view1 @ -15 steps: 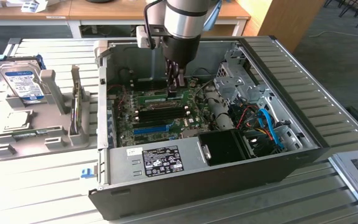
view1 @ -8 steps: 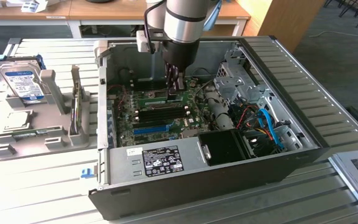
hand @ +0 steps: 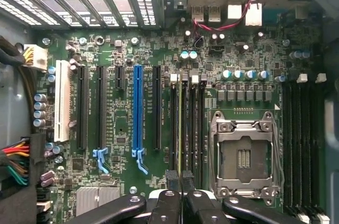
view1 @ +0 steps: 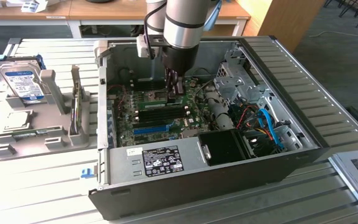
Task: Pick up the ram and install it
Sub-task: 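Insert the ram into the slot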
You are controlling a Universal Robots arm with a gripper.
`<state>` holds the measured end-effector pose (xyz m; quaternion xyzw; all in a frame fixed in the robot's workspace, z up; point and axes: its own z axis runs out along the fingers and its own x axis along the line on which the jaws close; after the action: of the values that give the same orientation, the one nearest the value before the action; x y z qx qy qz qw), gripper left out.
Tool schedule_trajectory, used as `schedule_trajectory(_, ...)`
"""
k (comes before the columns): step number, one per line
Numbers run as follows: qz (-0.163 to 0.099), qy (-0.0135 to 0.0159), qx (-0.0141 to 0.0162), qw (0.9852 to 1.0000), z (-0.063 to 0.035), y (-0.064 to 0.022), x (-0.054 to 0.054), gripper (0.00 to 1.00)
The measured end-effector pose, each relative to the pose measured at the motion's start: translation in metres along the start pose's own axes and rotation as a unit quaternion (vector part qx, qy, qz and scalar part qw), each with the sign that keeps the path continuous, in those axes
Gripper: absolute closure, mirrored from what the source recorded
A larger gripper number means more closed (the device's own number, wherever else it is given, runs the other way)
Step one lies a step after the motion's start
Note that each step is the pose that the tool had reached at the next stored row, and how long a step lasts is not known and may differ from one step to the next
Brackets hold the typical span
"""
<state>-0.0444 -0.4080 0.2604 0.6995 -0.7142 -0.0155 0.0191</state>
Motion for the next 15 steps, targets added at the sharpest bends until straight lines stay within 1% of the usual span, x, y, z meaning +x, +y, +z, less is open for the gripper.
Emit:
schedule_trajectory(11, 0.0, 0.0, 0.0, 1.0, 0.0145, -0.0007, 0.0, 0.88)
schedule_trajectory(15, 0.0, 0.0001, 0.0, 1.0, 0.0154, -0.0007, 0.0, 0.88)
